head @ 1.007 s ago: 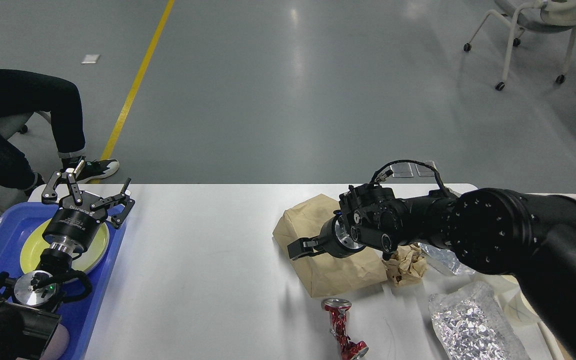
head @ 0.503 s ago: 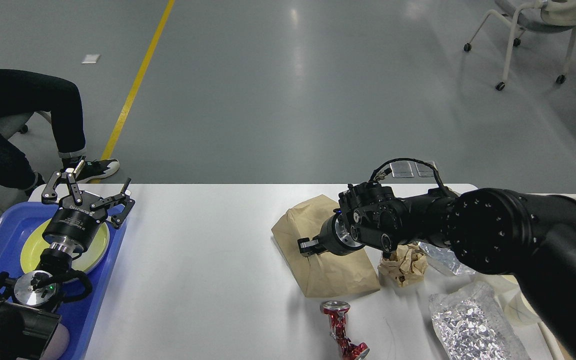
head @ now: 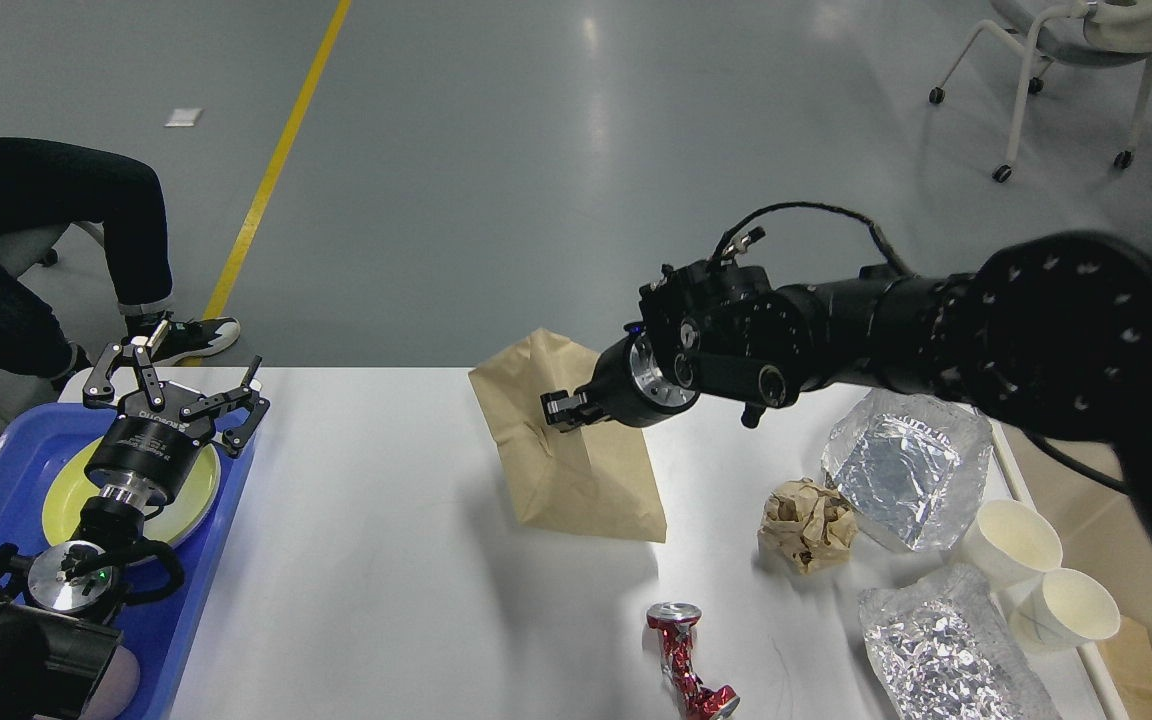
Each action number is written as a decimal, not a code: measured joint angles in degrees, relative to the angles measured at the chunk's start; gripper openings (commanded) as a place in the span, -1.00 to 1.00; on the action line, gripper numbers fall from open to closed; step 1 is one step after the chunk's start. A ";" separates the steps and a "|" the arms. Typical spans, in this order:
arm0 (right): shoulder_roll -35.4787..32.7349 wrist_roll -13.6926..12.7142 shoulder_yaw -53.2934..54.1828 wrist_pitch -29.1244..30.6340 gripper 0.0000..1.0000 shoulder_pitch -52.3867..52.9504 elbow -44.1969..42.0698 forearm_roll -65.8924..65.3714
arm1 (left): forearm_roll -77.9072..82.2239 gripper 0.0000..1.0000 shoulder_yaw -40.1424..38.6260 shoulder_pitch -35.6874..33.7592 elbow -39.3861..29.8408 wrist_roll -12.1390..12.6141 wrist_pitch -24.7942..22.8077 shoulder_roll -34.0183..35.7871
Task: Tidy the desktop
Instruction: 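Grasp the brown paper bag with the right gripper and lift it, then carry the paper bag over the white bin and release it, then move the right gripper down to the crumpled foil wrapper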
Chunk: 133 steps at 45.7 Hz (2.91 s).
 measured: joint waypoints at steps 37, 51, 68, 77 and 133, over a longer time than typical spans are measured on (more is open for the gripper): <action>-34.69 -0.37 -4.66 7.63 -1.00 -0.97 -16.13 -0.13 | 0.04 0.93 0.00 -0.04 0.01 0.00 0.00 0.00; -37.84 -0.38 -5.27 6.62 -1.00 -20.55 -31.01 0.64 | 0.04 0.93 0.00 0.02 0.00 0.00 0.00 0.00; -37.84 -0.36 -5.33 -10.65 1.00 -40.80 -37.02 0.80 | 0.00 0.93 0.00 0.01 0.01 0.00 0.00 0.00; -37.91 -0.36 -5.22 -14.60 1.00 -41.42 -36.45 1.29 | 0.00 0.93 0.00 0.01 0.01 0.00 0.00 0.00; -25.56 -0.52 -21.63 24.21 1.00 9.00 -3.05 7.26 | 0.01 0.93 0.00 0.01 0.01 0.00 0.00 0.00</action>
